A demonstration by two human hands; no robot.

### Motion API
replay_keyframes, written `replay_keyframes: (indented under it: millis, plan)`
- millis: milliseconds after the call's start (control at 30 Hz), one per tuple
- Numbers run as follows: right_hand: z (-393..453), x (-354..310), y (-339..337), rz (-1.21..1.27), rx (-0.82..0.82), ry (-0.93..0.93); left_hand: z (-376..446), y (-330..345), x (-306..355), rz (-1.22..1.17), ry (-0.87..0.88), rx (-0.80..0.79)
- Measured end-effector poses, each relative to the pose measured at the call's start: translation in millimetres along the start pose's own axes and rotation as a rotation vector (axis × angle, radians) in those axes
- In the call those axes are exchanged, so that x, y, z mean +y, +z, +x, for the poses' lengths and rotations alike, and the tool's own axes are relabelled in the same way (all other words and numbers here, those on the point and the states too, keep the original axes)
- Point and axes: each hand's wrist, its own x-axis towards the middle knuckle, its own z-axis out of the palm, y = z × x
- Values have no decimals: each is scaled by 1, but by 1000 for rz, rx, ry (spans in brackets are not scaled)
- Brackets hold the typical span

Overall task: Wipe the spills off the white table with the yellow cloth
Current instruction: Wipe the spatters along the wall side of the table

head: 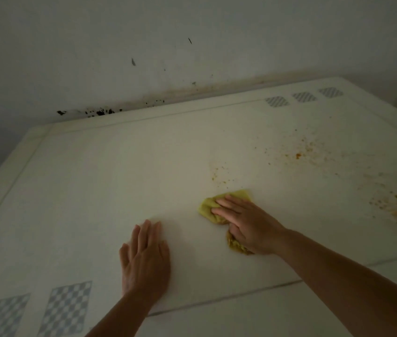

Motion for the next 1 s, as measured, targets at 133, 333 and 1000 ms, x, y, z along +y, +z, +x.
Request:
replay_keyframes:
  millis: [133, 333, 1000]
  plan:
    - [45, 21, -5, 3, 22, 34, 6, -2, 6, 15, -8, 40]
    - [106, 57, -18, 41, 25, 81, 74, 3, 65, -114, -3, 84]
    - [293, 206, -54, 3, 24, 61, 201, 23, 147, -98, -279, 228]
